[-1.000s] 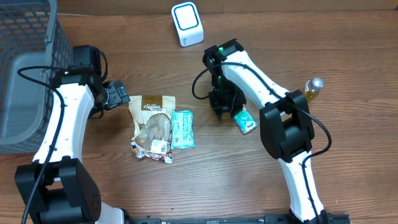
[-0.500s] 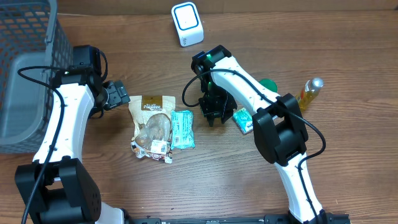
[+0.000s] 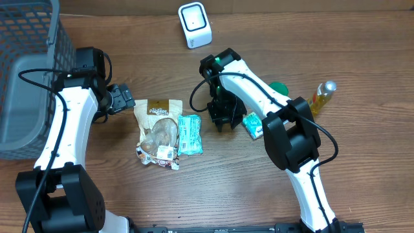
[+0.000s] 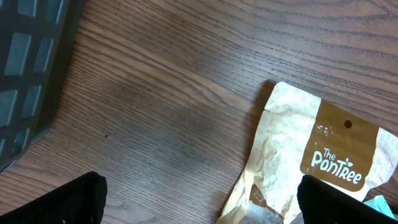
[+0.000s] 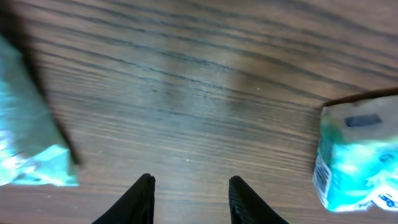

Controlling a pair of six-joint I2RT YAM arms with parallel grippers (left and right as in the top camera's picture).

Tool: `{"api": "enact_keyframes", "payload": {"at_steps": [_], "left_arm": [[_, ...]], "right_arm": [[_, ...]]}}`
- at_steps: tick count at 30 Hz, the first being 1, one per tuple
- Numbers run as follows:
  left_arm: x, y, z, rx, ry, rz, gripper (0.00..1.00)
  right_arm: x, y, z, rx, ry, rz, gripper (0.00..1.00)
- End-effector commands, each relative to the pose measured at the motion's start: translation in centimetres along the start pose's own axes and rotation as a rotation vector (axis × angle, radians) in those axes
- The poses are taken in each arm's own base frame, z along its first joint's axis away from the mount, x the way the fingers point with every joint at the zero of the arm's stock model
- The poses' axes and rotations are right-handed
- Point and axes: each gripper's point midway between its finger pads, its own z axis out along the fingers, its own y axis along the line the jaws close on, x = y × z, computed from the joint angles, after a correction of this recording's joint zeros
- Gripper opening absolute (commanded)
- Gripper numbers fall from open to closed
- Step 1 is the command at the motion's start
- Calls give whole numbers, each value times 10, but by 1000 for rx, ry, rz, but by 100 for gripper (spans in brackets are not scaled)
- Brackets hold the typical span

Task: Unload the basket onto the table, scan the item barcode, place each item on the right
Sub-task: 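Open the right gripper and lift away from the teal packet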

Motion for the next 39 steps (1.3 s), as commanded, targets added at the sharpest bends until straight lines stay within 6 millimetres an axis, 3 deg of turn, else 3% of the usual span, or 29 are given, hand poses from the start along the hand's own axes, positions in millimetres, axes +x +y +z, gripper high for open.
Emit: {"api": "enact_keyframes", "payload": {"at_steps": [1,7,17,33,39], "left_arm": [[-4,-1,-9,11,-26,20,100],[-3,-1,-9,11,-26,20,100],[-4,-1,-9,11,-26,20,99],[-4,-1,-9,11,-26,20,100],[-4,-1,-9,11,-26,20,100]], "right_arm": [[5,-13,17,65,32,9,35],[12,-42,26,175,64,29,35],[4,-75,22,154,64,114,36],[-2,-77,22,123,48,132,36],[1,-61,23,46,68,123,39]]}}
